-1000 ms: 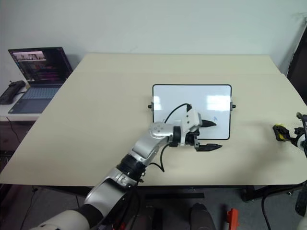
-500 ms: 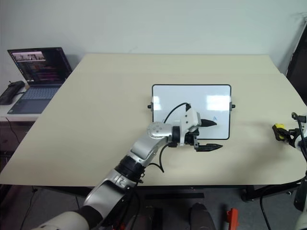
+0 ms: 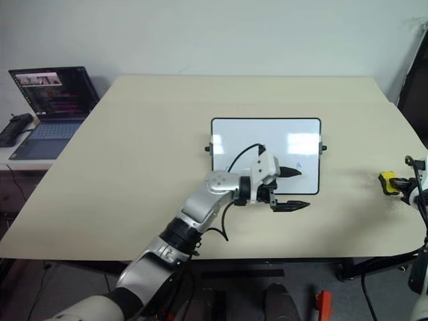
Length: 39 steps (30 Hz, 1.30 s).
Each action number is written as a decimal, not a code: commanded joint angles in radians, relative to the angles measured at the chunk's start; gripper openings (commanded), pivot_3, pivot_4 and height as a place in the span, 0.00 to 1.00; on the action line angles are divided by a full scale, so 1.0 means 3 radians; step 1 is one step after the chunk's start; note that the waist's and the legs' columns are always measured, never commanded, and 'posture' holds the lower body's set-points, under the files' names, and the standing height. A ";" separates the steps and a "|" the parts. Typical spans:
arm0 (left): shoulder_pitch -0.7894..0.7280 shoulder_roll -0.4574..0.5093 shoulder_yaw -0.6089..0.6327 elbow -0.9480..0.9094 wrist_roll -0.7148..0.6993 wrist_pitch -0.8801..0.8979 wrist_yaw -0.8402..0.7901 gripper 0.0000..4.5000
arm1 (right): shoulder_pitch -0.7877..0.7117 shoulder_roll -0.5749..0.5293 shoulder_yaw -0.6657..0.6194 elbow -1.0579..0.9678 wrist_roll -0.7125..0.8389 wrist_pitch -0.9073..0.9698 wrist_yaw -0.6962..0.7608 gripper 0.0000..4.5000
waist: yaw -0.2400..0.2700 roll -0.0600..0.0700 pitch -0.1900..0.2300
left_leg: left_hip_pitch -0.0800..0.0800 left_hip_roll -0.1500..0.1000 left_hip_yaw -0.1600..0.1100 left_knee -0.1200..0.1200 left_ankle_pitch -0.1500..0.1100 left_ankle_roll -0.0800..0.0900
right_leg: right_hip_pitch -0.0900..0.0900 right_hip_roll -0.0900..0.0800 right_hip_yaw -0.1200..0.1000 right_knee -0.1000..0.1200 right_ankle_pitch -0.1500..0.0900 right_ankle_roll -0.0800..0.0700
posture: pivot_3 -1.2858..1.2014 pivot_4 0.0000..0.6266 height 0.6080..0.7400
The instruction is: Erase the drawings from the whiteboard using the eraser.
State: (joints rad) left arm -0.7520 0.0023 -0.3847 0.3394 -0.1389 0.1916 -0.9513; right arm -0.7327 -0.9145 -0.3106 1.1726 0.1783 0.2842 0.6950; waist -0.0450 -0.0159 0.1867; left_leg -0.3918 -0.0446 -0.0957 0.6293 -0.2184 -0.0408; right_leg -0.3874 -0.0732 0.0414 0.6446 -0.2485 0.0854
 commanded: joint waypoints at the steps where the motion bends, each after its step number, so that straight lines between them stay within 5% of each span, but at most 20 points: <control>1: -0.0002 -0.0004 0.0072 -0.0172 -0.0062 -0.0002 0.0001 1.00 | -0.0004 0.0037 0.0022 -0.0054 -0.0009 0.0001 0.0015 0.01 | -0.0007 0.0000 0.0000 | 0.0000 0.0000 0.0000 0.0000 0.0000 0.0000 | 0.0000 0.0000 0.0000 0.0000 0.0000 0.0000 | 0.52 0.24 1.00; 11: -0.0003 -0.0008 0.0057 -0.0162 -0.0060 -0.0009 -0.0022 1.00 | 0.0075 -0.0012 -0.0035 -0.0223 0.0054 0.0006 0.0129 0.01 | -0.0020 0.0000 0.0000 | 0.0000 0.0000 0.0000 0.0000 0.0000 0.0000 | 0.0000 0.0000 0.0001 0.0000 0.0000 0.0000 | 0.52 0.24 1.00; 23: -0.0014 -0.0014 0.0056 -0.0135 -0.0050 -0.0029 -0.0019 1.00 | 0.0039 -0.0018 -0.0017 -0.0261 0.0045 0.0027 0.0217 0.90 | -0.0019 0.0001 0.0000 | 0.0000 0.0000 0.0000 0.0000 0.0000 0.0000 | 0.0000 0.0000 0.0001 0.0000 0.0000 0.0000 | 0.52 0.24 1.00; 39: 0.0041 0.0002 0.0040 -0.0197 -0.0045 -0.0015 -0.0009 1.00 | -0.0040 0.0041 0.0051 -0.0137 -0.0003 -0.0014 0.0121 0.87 | -0.0019 0.0001 0.0000 | 0.0000 0.0000 0.0000 0.0000 0.0000 0.0000 | -0.0001 0.0000 0.0001 0.0000 0.0001 -0.0001 | 0.52 0.24 1.00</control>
State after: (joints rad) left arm -0.7386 0.0046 -0.3843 0.3249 -0.1387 0.1932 -0.9514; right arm -0.7236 -0.8936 -0.2902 1.1389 0.1772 0.2927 0.7361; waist -0.0507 -0.0156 0.1866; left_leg -0.3919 -0.0447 -0.0956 0.6292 -0.2184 -0.0407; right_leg -0.3876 -0.0731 0.0417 0.6447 -0.2483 0.0851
